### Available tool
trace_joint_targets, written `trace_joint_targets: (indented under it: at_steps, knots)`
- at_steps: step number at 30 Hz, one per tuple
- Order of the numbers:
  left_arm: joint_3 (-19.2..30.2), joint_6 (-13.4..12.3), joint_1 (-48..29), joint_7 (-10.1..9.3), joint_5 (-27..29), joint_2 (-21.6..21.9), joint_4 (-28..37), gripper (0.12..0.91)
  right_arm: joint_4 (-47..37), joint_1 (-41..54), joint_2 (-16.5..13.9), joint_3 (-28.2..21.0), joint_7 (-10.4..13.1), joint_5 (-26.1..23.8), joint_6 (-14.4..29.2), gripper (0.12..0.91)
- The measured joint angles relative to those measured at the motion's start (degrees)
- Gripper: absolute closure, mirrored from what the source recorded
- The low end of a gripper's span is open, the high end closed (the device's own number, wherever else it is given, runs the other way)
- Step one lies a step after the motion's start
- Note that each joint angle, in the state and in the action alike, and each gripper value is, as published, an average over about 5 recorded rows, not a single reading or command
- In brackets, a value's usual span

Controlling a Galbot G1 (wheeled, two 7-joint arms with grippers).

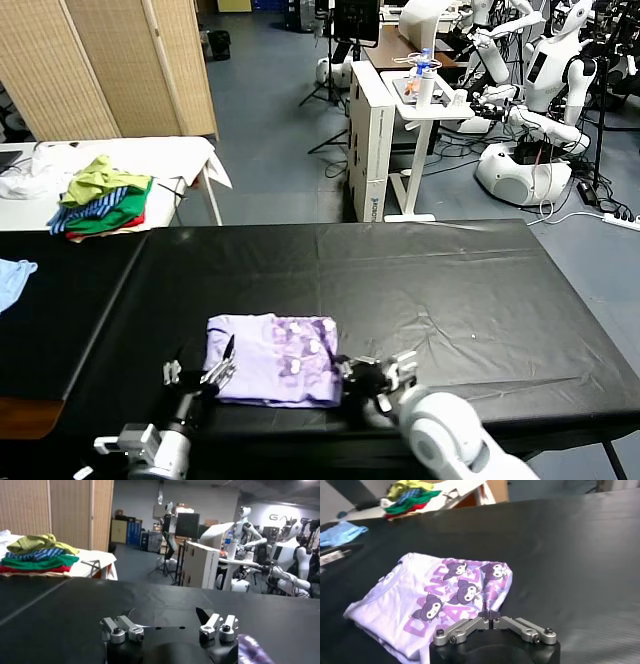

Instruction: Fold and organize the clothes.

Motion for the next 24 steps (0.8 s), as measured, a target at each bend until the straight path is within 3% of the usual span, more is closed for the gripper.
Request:
trace_joint_targets:
  at_steps: [2,4,12,15,18,24]
  knots:
    - [0.0,0.23,-0.07,-0.35,-0.56,0.17,0.01,0.123,0.52,-0.41,-0.96,1.95,-0.29,0.55,-0.65,0.864]
    - [0.0,0.37,-0.01,-0.61,-1.34,0.4,-0.07,0.123,0.94,-0.6,-1.71,3.58,-0.7,0.7,-1.03,0.793]
    - [-1.12,-2.69,1.24,-0.6,-5.07,1.88,-0.35,0.123,2.42,-1.5,-4.02,7.31,-1.56,0.73,-1.08,0.308]
    - [-1.44,-3.28,1.77,-0.95,-5.2,2.36,-0.35,0.123,2.82,-2.11,-4.51,8.27,-1.66,0.52,-0.57,0.178]
    - [-1.55,-2.42,2.47,-2.12,-5.5,2.65,-0.83,0.123,3.36,-2.91,-4.97,9.2,-1.57,0.23,0.54,0.126]
    - [-2.16,-1.21,5.6,-2.94,-6.25,4.07,-3.07,0.123,5.43,-6.15,-6.96,11.81,-2.57,-3.61,7.0,0.119]
